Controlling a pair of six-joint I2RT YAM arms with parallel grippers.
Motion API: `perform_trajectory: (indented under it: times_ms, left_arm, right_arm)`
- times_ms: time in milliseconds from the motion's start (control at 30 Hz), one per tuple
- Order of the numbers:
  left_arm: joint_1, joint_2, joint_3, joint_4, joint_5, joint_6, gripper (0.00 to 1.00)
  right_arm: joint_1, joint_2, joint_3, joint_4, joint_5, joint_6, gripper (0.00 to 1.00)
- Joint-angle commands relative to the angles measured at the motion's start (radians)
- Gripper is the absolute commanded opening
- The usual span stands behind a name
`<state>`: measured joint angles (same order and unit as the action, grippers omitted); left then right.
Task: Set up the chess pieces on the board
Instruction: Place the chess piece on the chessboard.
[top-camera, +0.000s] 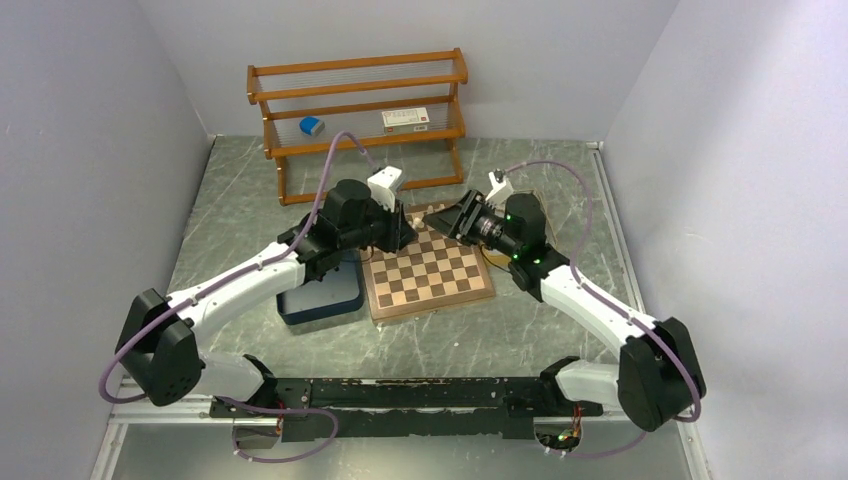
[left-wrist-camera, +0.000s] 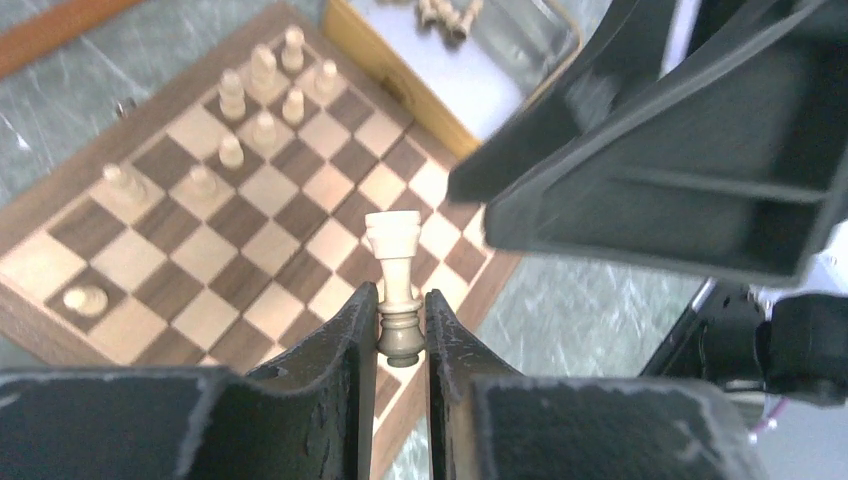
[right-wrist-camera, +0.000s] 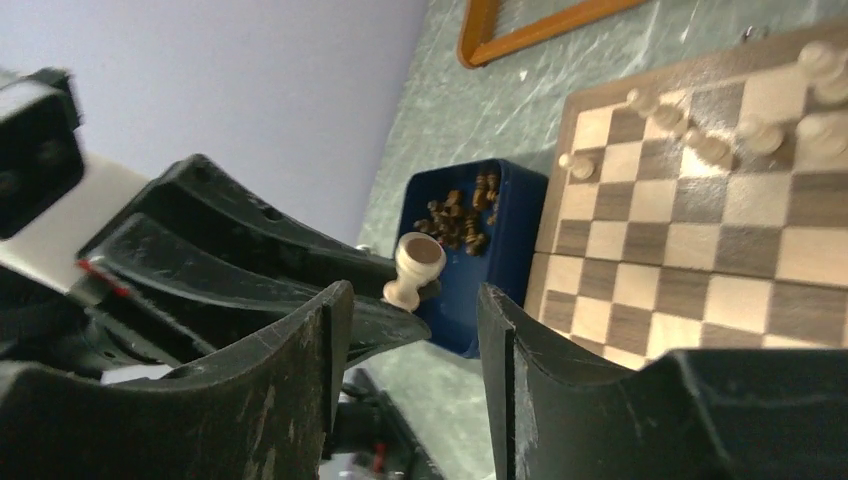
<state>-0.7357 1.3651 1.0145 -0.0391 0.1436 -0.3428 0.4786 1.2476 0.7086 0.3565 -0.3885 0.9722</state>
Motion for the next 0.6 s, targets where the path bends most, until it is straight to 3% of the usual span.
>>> perform_trajectory:
  times_ms: [0, 167, 233, 400, 567]
  left_arm:
    - [0.000, -0.042, 0.013, -0.188, 0.085, 0.015, 0.05]
    - [0.006, -0.066, 0.012, -0.312, 0.111, -0.006, 0.05]
    - [0.014, -0.080, -0.005, -0.324, 0.128, -0.025, 0.05]
    - [0.043, -0.099, -0.012, -0.343, 0.250, -0.038, 0.05]
    - [0.054, -0.086, 0.025, -0.395, 0.353, -0.018, 0.05]
  right_arm:
    - [-0.007, -0.071, 0.052, -0.093, 0.031, -0.359, 0.53]
    - [-0.003, -0.102, -0.048, 0.059, -0.101, -0.680, 0.54]
    - [0.015, -0.099, -0.068, 0.043, -0.143, -0.840, 0.56]
    - [0.128, -0.088, -0.037, -0.120, -0.024, -1.223, 0.60]
    - [0.169, -0.110, -0.075, -0.068, -0.095, -1.461, 0.61]
